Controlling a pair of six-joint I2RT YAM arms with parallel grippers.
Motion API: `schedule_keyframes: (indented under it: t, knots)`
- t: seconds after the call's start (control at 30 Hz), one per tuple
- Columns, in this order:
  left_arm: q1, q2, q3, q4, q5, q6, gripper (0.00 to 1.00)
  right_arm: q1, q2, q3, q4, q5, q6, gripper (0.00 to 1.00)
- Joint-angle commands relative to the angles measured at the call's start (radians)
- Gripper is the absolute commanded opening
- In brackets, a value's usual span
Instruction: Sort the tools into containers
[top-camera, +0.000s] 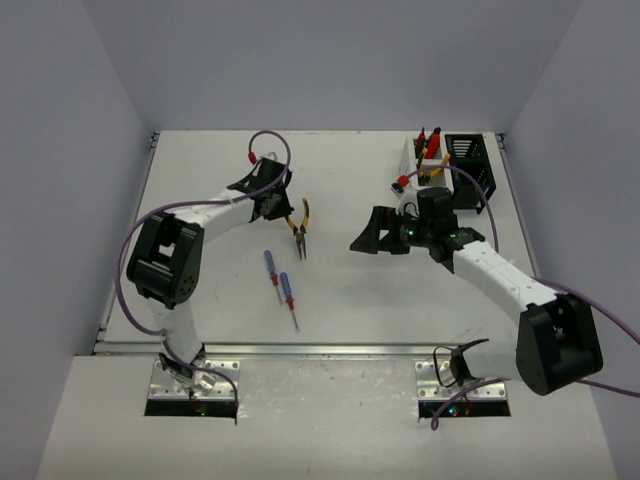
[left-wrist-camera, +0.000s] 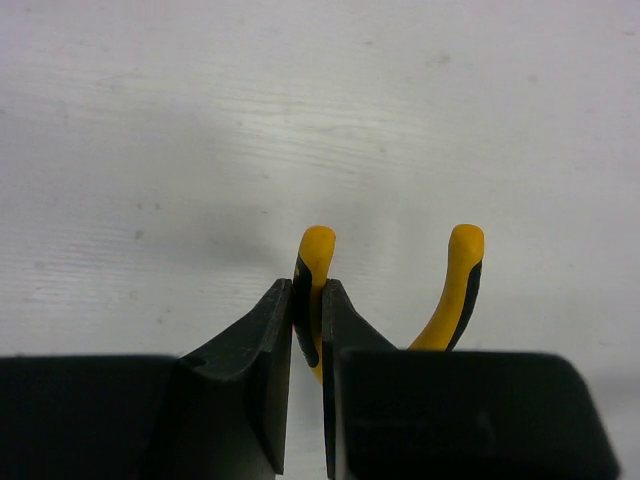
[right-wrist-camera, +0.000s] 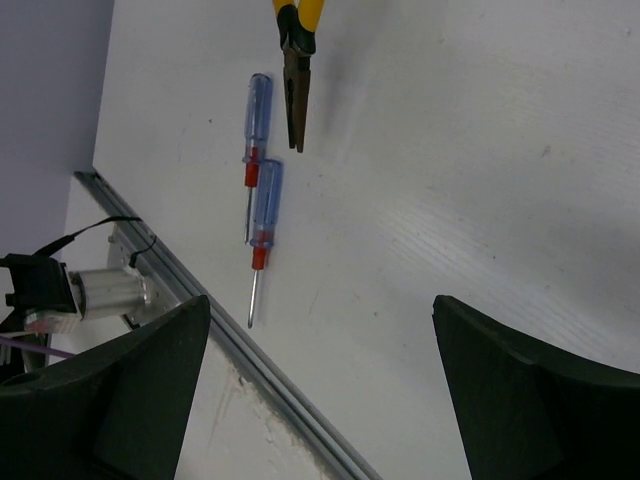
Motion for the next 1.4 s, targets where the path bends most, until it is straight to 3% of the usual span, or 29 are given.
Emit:
schedule_keyframes:
  t: [0.0,0.37,0.57,0.67,0.77,0.83,1.03,1.07,1.1,1.13,1.17,1.3,1.37]
  knots:
    - [-0.048,-0.176,-0.023,0.188,0.065,-0.014,0.00,0.016,0.040,0.068,0.162,-0.114,-0.014,0.90]
    - [-0.138,-0.450,-0.139,0.225,0.218,-0.029,0.00,0.103,0.199,0.289,0.239,-0.175,-0.019,0.82]
    - [-0.166,-0.510,-0.169,0.222,0.240,-0.023,0.00,0.111,0.233,0.372,0.218,-0.097,0.006,0.73]
    - [-0.172,-0.514,-0.167,0.214,0.268,-0.020,0.00,0.122,0.238,0.396,0.182,-0.019,-0.021,0.61]
    - [-0.187,-0.519,-0.166,0.212,0.264,-0.012,0.00,0.123,0.241,0.386,0.197,-0.054,-0.009,0.29]
    - [-0.187,-0.521,-0.159,0.212,0.261,-0.007,0.00,0.123,0.236,0.368,0.219,-0.087,0.014,0.01]
    - [-0.188,-0.531,-0.112,0.193,0.240,0.039,0.00,0.123,0.210,0.336,0.249,-0.105,0.049,0.00]
    - [-0.188,-0.534,-0.103,0.183,0.224,0.044,0.13,0.123,0.206,0.339,0.246,-0.083,0.048,0.00]
    - [-0.188,-0.544,-0.087,0.156,0.197,0.057,0.52,0.122,0.198,0.350,0.229,-0.044,0.028,0.00]
    - [-0.188,-0.552,-0.081,0.153,0.194,0.063,0.56,0.122,0.198,0.352,0.210,-0.039,0.026,0.00]
    - [-0.188,-0.562,-0.077,0.135,0.161,0.068,0.69,0.123,0.191,0.365,0.176,0.010,0.006,0.00]
    - [-0.188,-0.644,-0.039,0.014,0.024,0.111,0.98,0.110,0.157,0.367,0.126,0.161,-0.021,0.00]
    - [-0.187,-0.702,-0.029,-0.062,-0.011,0.142,1.00,0.094,0.135,0.376,0.070,0.267,-0.035,0.00]
